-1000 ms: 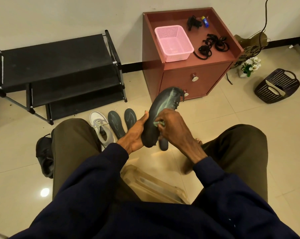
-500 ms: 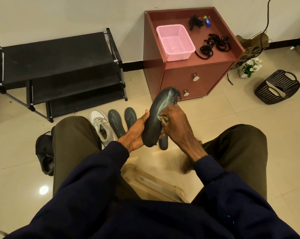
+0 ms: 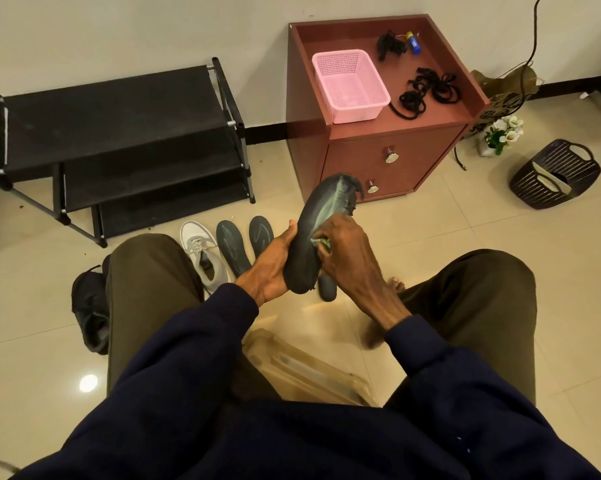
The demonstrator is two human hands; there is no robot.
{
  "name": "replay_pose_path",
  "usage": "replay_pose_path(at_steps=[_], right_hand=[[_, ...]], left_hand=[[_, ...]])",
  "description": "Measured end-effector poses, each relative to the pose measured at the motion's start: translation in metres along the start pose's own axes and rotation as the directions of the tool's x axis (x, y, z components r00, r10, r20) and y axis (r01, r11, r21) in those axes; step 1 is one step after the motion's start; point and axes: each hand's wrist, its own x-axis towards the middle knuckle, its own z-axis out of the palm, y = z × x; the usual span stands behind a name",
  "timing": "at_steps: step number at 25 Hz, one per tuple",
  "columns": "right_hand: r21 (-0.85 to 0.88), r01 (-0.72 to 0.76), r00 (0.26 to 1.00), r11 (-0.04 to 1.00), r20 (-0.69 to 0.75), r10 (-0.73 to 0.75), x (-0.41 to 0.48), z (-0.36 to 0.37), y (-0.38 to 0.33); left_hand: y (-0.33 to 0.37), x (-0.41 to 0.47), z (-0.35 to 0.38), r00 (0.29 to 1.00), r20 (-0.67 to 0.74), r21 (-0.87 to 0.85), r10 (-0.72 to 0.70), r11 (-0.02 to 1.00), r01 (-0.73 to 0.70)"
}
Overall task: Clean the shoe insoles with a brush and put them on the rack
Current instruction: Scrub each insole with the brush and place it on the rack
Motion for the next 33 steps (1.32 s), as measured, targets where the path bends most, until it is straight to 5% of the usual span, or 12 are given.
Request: replay_pose_path(at_steps=[3, 5, 10, 15, 19, 21, 24, 26, 31, 33], right_hand=[[0.244, 0.089, 0.947, 0.966, 0.281, -0.158, -0.01, -0.004, -0.018], [0.259, 0.078, 0.896, 0.963, 0.405, -0.181, -0.008, -0.01, -0.017], [0.006, 0.035, 0.993, 0.999, 0.115, -0.035, 0.0, -0.005, -0.001], [0.253, 0.039, 0.881, 0.967, 0.448, -0.153, -0.006, -0.015, -0.014], [-0.017, 0.005, 0.986, 1.0, 0.165, -0.002, 0.004, -0.008, 0.004], [0.041, 0.043, 0.99, 0.998, 0.133, -0.048, 0.002, -0.003, -0.002], [0.244, 0.058, 0.899, 0.968, 0.41, -0.157, -0.005, -0.013, -0.017], [0.218, 0.045, 0.857, 0.975, 0.493, -0.15, -0.004, -0.016, -0.01], [0.004, 0.022, 0.991, 1.0, 0.133, -0.023, 0.002, 0.0, 0.006], [0.118, 0.083, 0.974, 0.99, 0.2, -0.105, -0.003, 0.0, -0.005]], left_hand=[[0.0, -0.001, -0.001, 0.999, -0.034, 0.013, 0.002, 1.0, -0.002], [-0.001, -0.004, -0.001, 0.999, -0.035, 0.014, -0.006, 1.0, 0.006], [0.002, -0.005, 0.003, 0.999, -0.026, 0.017, 0.023, 1.0, -0.023], [0.0, -0.003, -0.002, 0.999, -0.043, 0.021, -0.018, 1.0, 0.019], [-0.001, -0.001, 0.0, 1.0, -0.016, 0.0, 0.013, 1.0, -0.013], [0.0, -0.001, 0.001, 0.999, -0.038, -0.017, 0.018, 1.0, -0.019], [0.0, -0.002, -0.001, 0.998, -0.058, -0.028, -0.005, 1.0, 0.004], [0.0, -0.003, -0.001, 0.998, -0.061, -0.031, 0.005, 0.999, -0.007], [-0.001, -0.001, 0.0, 0.998, -0.036, 0.004, 0.044, 0.999, -0.044], [-0.001, 0.001, -0.003, 0.998, -0.046, 0.01, 0.038, 0.999, -0.037]])
